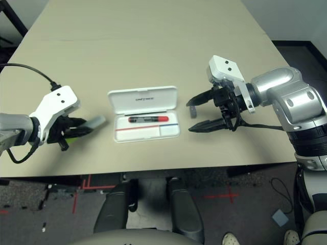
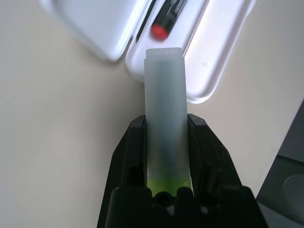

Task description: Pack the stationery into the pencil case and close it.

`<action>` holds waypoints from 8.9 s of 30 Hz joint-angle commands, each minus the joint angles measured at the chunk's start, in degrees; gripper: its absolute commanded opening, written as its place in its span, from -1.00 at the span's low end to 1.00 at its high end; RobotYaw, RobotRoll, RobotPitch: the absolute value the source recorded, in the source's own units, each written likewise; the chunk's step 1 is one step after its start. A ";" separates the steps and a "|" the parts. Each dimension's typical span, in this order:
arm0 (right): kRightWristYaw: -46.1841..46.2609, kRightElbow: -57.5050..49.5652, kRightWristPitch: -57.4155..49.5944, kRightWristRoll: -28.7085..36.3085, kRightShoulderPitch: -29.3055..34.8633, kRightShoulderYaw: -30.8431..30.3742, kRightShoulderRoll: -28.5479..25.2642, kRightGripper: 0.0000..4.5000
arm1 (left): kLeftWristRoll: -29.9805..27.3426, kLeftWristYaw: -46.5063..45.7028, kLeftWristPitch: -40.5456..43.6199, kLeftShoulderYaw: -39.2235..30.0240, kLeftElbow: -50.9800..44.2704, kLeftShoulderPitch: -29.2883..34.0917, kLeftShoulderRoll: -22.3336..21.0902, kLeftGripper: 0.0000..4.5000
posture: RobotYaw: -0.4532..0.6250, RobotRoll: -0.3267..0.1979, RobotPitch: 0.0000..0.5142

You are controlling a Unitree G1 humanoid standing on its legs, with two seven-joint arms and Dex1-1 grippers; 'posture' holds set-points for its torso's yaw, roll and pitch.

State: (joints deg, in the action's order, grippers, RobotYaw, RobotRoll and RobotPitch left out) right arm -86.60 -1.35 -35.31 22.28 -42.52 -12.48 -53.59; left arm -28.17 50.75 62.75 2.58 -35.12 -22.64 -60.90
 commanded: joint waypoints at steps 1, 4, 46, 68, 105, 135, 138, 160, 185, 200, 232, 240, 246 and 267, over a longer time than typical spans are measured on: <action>-0.70 0.59 0.65 -0.60 -0.51 -0.26 0.03 1.00 | -0.07 1.68 -2.48 4.12 -0.94 -1.85 0.55 -0.51 | -0.08 0.25 -0.20; -0.92 1.00 0.81 -0.91 -0.73 -0.41 0.20 1.00 | 1.81 2.40 -5.31 8.03 0.40 -4.45 1.62 -0.51 | -0.08 0.25 -0.20; 0.72 1.36 1.12 -3.11 0.53 -0.76 0.32 1.00 | 21.30 9.43 -18.03 27.24 15.55 -15.80 17.95 0.28 | -0.17 0.25 -0.17; 46.45 -12.94 -37.15 -4.74 3.33 14.92 12.49 1.00 | 12.62 16.38 -23.93 10.09 10.80 -10.73 5.99 0.99 | -0.18 0.25 -0.14; 76.52 -14.16 -52.01 -11.52 9.47 15.76 40.12 1.00 | 13.13 21.72 -28.91 8.80 12.65 -14.85 3.06 0.99 | -0.15 0.25 -0.12; 29.72 -7.93 -13.48 -3.48 6.00 1.42 2.10 -0.86 | 13.57 21.40 -28.94 9.73 13.00 -14.97 3.52 1.00 | -0.16 0.25 -0.17; 21.45 -6.37 -5.85 -3.62 5.96 0.81 -0.92 -0.86 | 13.80 21.46 -29.09 9.87 13.16 -15.01 3.51 1.00 | -0.16 0.25 -0.18; -3.27 0.37 16.36 -9.75 -0.84 -7.74 4.75 -0.86 | 15.36 21.60 -31.10 9.78 14.78 -13.31 3.15 1.00 | -0.10 0.25 -0.16; 0.56 7.54 24.36 -16.83 -0.42 -10.05 15.38 -0.54 | 14.15 21.10 -27.54 8.77 10.93 -13.43 2.39 1.00 | -0.07 0.25 -0.16; 0.90 6.82 20.43 -11.39 -1.83 -4.24 14.14 0.97 | 14.76 21.15 -27.91 9.33 12.21 -13.97 2.55 1.00 | -0.08 0.25 -0.18; -1.58 -1.98 1.57 2.28 6.28 9.45 -7.95 1.00 | 25.19 13.33 -39.60 8.86 43.42 -18.58 10.26 -0.08 | -0.20 0.25 -0.23; -0.80 -1.29 2.41 1.75 6.50 9.03 -7.56 1.00 | 26.45 11.87 -43.51 10.43 51.43 -23.07 20.09 -0.98 | -0.23 0.25 -0.24; -0.10 -2.28 2.20 2.07 7.49 9.47 -7.85 1.00 | 25.92 12.98 -43.57 10.24 51.91 -24.11 22.20 -0.98 | -0.24 0.25 -0.24; -0.32 -1.29 3.79 0.48 7.13 7.58 -7.46 1.00 | 22.15 21.55 -38.50 12.36 33.68 -15.70 20.10 -0.98 | -0.24 0.25 -0.22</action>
State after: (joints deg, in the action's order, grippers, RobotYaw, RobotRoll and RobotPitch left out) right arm -86.42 -2.34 -32.12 23.06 -35.27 -4.04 -61.00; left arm -5.50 71.29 23.62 13.72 0.39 -39.40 -39.95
